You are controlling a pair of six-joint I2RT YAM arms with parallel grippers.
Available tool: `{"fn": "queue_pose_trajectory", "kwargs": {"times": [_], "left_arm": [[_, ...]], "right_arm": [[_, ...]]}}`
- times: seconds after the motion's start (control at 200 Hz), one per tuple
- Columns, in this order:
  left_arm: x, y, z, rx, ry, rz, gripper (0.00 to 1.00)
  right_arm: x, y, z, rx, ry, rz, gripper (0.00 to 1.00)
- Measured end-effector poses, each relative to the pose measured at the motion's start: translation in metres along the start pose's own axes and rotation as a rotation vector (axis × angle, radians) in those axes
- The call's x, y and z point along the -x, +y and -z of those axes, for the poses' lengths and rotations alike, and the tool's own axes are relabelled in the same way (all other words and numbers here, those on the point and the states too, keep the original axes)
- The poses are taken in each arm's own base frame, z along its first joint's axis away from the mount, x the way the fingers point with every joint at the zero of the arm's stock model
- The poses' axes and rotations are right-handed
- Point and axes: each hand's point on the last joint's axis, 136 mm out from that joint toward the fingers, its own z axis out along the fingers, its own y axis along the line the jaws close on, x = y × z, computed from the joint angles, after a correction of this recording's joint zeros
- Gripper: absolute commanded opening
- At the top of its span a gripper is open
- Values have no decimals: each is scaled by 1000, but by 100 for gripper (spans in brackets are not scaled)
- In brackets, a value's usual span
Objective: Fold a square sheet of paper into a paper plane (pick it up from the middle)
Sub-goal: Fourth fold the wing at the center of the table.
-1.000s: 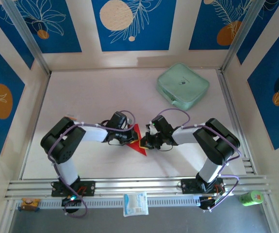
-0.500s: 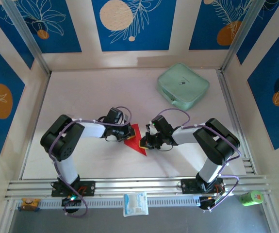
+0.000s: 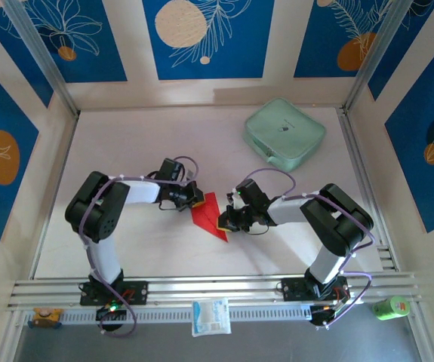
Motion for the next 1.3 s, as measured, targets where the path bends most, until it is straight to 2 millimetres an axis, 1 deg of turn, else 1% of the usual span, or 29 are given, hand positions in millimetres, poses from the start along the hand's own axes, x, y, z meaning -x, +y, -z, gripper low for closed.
{"fn": "queue_pose_trajectory", "kwargs": {"times": [0.25, 0.49, 0.715, 0.845, 0.94, 1.035, 1.115, 1.18, 1.3], "left_arm": [[24, 8, 8, 12, -32, 15, 4], [33, 13, 13, 21, -45, 14, 4], [36, 14, 15, 26, -52, 3, 6], [46, 18, 27, 57, -102, 14, 7], [51, 13, 38, 56, -142, 5, 8], [47, 1, 48, 35, -166, -14, 8], [39, -8, 48, 19, -162, -32, 8], [27, -16, 41, 9, -139, -57, 8], [-4, -33, 21, -15, -65, -106, 8]], "right_arm": [[1, 0, 1, 1, -1, 5, 0], [0, -2, 2, 2, 9, 1, 0], [-2, -2, 2, 1, 16, 0, 0], [-2, -2, 3, 1, 17, 4, 0], [-2, -2, 3, 0, 17, 3, 0], [-3, -2, 3, 0, 18, 3, 0], [-3, -2, 3, -1, 18, 3, 0], [-3, -2, 3, -1, 18, 3, 0], [-3, -2, 3, -1, 18, 3, 0]]}}
